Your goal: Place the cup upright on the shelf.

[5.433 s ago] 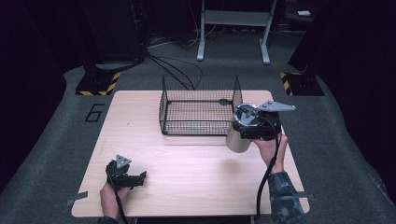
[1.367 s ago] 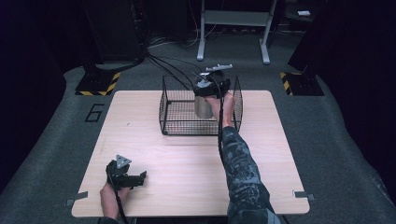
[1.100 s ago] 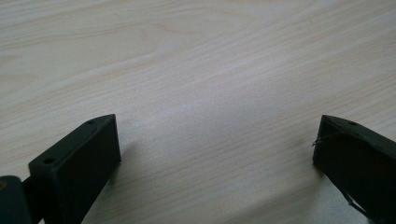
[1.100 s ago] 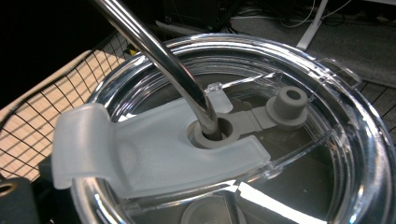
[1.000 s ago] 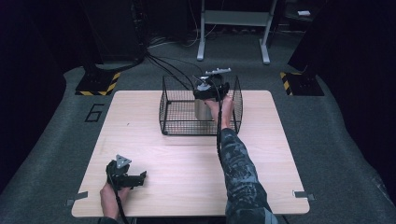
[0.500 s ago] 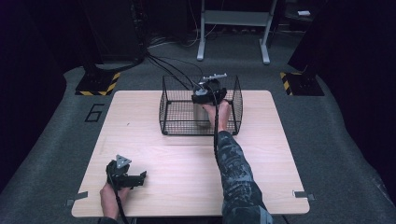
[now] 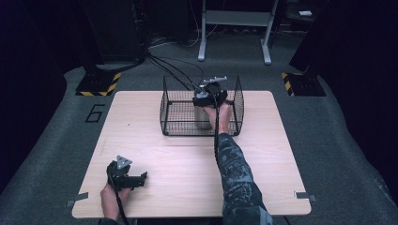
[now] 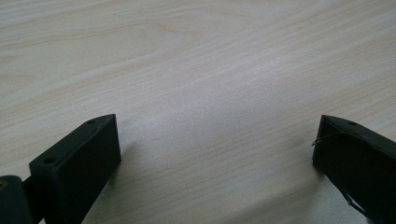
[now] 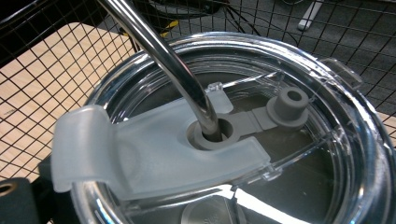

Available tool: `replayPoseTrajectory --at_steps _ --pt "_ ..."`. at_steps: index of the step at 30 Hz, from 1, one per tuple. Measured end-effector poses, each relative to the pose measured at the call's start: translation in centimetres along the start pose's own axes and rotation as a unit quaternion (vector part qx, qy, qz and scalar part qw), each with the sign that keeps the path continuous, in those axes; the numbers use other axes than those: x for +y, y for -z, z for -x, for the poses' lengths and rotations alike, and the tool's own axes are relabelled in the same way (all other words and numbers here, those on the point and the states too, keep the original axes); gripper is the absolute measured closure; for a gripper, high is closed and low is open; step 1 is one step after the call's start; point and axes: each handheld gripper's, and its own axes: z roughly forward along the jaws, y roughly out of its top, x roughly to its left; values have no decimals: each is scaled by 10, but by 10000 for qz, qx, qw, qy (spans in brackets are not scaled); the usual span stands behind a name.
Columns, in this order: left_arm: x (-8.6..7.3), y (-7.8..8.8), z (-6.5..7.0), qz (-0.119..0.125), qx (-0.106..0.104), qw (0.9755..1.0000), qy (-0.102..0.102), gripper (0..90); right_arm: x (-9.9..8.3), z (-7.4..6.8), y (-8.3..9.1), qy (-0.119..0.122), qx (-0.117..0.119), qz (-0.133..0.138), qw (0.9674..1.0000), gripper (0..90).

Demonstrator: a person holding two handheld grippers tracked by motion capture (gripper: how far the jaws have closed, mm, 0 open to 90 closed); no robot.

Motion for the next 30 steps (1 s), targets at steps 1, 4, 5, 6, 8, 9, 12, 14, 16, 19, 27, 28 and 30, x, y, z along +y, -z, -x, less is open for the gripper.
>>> replayPoseTrajectory --at_steps 1,4,5,6,8,9,12,14,16,19,27,28,30 --pt "0 0 0 1 0 10000 3 7 0 0 0 30 -4 3 10000 32" --pt "0 0 0 17 4 10000 22 7 -3 -1 0 107 9 78 9999 32" --pt "0 0 0 -4 3 10000 -3 7 -4 -1 0 144 13 70 9999 32" --pt "0 0 0 -5 12 10000 -27 7 -5 -2 1 102 3 92 9999 32" --pt "0 0 0 -6 12 10000 -28 7 -8 0 2 203 35 129 9997 32" --pt "0 0 0 -7 12 10000 -31 7 -10 0 3 176 61 152 9997 32" --pt "0 0 0 -5 14 10000 -29 7 -14 1 6 199 94 175 9996 31" --pt "0 0 0 -7 25 10000 -35 7 -15 -1 7 256 78 140 9995 31" --pt "0 0 0 -6 14 10000 -29 7 -15 -2 7 396 70 131 9991 31" --pt "0 0 0 -4 18 10000 -31 7 -14 -3 7 342 42 114 9993 31" --pt "0 0 0 -4 17 10000 -32 7 -15 -4 7 317 40 130 9994 29" --pt "0 0 0 -5 17 10000 -33 7 -15 -4 7 339 50 128 9993 28" --pt "0 0 0 -3 18 10000 -33 7 -15 -3 8 309 48 137 9994 27"
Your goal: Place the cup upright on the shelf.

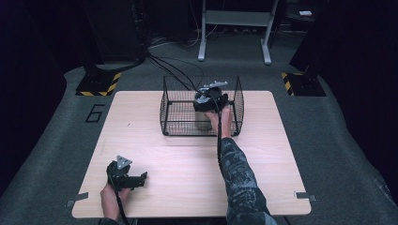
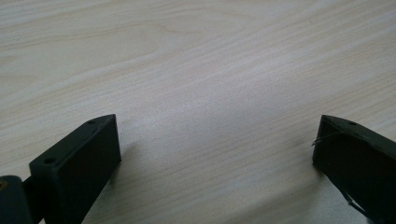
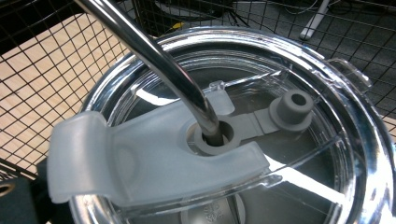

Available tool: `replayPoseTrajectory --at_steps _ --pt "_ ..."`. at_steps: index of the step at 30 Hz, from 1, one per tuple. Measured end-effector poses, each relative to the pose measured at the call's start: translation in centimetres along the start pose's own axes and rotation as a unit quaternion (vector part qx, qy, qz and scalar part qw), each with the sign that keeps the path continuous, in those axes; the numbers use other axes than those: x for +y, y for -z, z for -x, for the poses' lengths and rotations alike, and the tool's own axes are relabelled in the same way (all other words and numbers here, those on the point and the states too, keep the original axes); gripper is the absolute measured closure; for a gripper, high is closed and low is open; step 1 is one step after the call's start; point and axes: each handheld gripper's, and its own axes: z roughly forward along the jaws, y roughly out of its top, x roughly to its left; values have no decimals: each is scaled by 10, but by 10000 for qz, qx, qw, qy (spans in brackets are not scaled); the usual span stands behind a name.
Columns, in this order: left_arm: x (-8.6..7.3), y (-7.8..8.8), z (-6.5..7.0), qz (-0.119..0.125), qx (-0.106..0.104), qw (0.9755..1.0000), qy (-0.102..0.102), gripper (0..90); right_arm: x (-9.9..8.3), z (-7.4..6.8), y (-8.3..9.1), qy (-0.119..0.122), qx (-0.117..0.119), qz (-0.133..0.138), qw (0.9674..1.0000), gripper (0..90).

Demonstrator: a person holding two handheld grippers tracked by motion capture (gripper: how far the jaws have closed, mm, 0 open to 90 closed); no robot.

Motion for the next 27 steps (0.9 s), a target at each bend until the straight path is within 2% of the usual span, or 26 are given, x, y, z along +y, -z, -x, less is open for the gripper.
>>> replayPoseTrajectory --at_steps 6,8,10,12,14,15,17,18,19,20,21,22,26,27 --pt "0 0 0 -2 -2 10000 2 7 1 -1 1 0 -9 -60 10000 11" --pt "0 0 0 1 12 10000 -1 7 2 -3 3 -114 -47 -69 9999 0" --pt "0 0 0 0 2 10000 5 7 3 -3 5 20 -19 -90 10000 0" --pt "0 0 0 -2 -1 10000 1 7 6 -4 9 -79 27 -130 9999 0" --pt "0 0 0 -3 -2 10000 2 7 8 -3 14 -22 22 -130 9999 0" --pt "0 -1 1 59 11 10000 79 7 9 -3 16 -30 48 -158 9999 0" --pt "0 -1 1 55 9 10000 74 7 10 -3 22 -100 43 -208 9997 0" --pt "0 0 0 -8 -5 10000 3 7 10 -2 25 -81 70 -191 9998 0" --pt "0 -1 1 44 3 10000 67 7 11 -1 29 -32 105 -196 9997 0" --pt "0 0 0 18 2 10000 37 7 11 0 33 24 138 -186 9997 0" --pt "0 0 0 -6 -7 10000 6 7 12 -2 38 -97 144 -180 9997 0" --pt "0 0 0 -4 5 10000 6 7 12 -1 42 5 174 -171 9997 0" --pt "0 0 0 -4 -8 10000 9 7 12 -2 60 42 229 -162 9996 0" --pt "0 -1 1 59 14 9999 85 7 12 -2 64 74 239 -152 9996 0"
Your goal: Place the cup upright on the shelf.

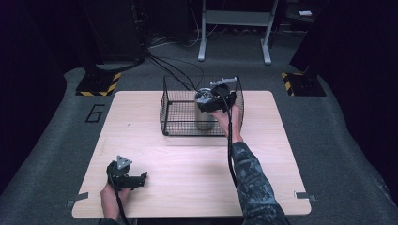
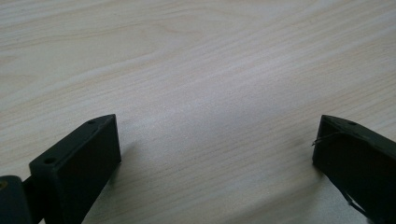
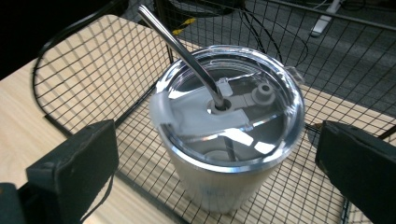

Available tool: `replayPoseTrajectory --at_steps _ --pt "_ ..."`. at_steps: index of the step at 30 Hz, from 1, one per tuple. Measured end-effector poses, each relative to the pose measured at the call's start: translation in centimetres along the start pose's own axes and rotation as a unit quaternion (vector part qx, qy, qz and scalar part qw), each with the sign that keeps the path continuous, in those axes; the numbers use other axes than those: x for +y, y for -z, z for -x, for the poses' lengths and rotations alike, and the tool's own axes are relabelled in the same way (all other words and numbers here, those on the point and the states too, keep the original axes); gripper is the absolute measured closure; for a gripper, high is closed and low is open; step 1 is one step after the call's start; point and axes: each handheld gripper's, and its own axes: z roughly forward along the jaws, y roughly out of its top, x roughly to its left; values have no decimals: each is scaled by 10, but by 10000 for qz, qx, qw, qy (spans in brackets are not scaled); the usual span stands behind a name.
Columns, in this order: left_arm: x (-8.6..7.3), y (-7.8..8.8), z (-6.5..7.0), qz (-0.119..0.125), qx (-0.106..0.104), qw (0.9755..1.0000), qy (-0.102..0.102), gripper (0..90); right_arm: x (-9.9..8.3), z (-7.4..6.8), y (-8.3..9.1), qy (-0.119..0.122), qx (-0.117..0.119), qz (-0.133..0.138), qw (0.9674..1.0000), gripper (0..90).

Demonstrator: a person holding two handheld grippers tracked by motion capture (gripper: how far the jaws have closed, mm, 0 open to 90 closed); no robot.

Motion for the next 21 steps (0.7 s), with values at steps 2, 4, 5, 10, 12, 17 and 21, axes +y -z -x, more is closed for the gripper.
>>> replayPoseTrajectory --at_steps 2,4,5,10,12,17,21 --pt "0 0 0 -12 -11 10000 -11 7 -2 0 9 43 44 15 10000 0" --pt "0 0 0 -13 -11 10000 -12 7 -4 -1 18 63 97 46 9999 0" --pt "0 0 0 -14 -12 10000 -11 7 -5 -1 23 95 95 56 9999 0" --pt "0 0 0 -13 -12 10000 -9 7 -15 -2 46 187 136 139 9996 0" --pt "0 0 0 -13 -12 10000 -12 7 -20 -3 55 200 143 170 9996 0" --pt "0 0 0 -5 -4 10000 -12 7 -36 -1 75 253 117 226 9994 0" --pt "0 0 0 -5 4 10000 -14 7 -52 3 91 222 81 261 9994 0"
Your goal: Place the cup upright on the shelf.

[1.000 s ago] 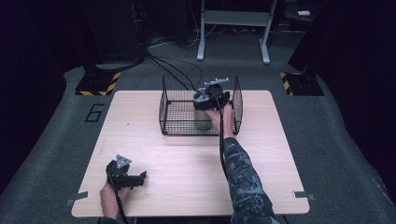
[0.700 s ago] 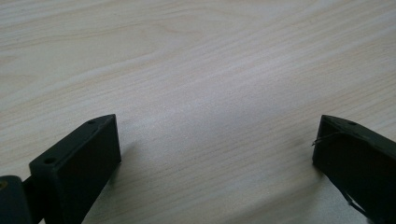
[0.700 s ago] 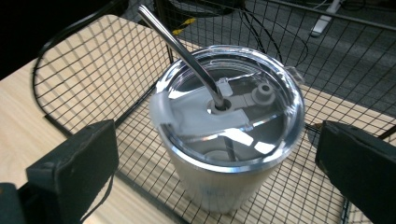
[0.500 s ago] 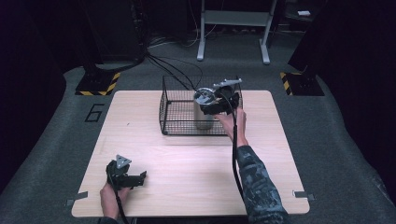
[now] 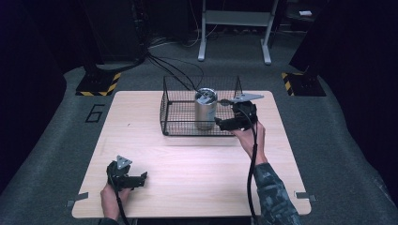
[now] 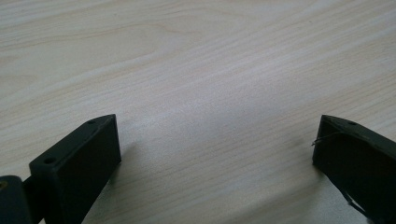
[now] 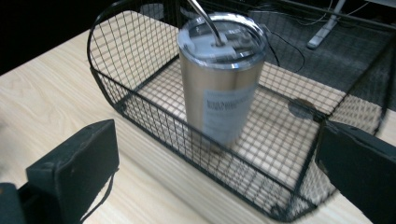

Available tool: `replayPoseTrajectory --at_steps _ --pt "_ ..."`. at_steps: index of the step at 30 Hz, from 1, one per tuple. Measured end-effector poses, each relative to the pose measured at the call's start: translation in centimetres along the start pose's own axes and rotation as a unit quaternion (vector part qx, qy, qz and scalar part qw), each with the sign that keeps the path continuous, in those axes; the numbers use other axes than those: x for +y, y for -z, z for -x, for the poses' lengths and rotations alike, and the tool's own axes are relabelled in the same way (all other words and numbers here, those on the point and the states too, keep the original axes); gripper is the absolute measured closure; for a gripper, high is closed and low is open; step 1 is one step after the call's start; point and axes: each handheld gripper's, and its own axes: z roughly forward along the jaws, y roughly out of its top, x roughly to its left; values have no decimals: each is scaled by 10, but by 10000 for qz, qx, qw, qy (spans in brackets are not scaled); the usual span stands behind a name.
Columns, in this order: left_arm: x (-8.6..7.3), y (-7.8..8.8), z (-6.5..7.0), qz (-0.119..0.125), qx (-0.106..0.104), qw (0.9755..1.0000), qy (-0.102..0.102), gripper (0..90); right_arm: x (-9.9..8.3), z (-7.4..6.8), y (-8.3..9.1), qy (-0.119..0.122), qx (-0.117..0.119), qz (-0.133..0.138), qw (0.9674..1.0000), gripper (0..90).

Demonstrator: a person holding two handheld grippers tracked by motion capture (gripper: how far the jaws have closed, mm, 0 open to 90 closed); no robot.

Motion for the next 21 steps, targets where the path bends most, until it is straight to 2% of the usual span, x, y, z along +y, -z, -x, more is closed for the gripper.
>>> replayPoseTrajectory --at_steps 13,21 --pt "0 0 0 -3 -13 10000 1 7 -59 18 37 -164 -280 -12 9995 0" --pt "0 0 0 -4 -13 10000 1 7 -106 31 47 -461 -510 -151 9975 0"
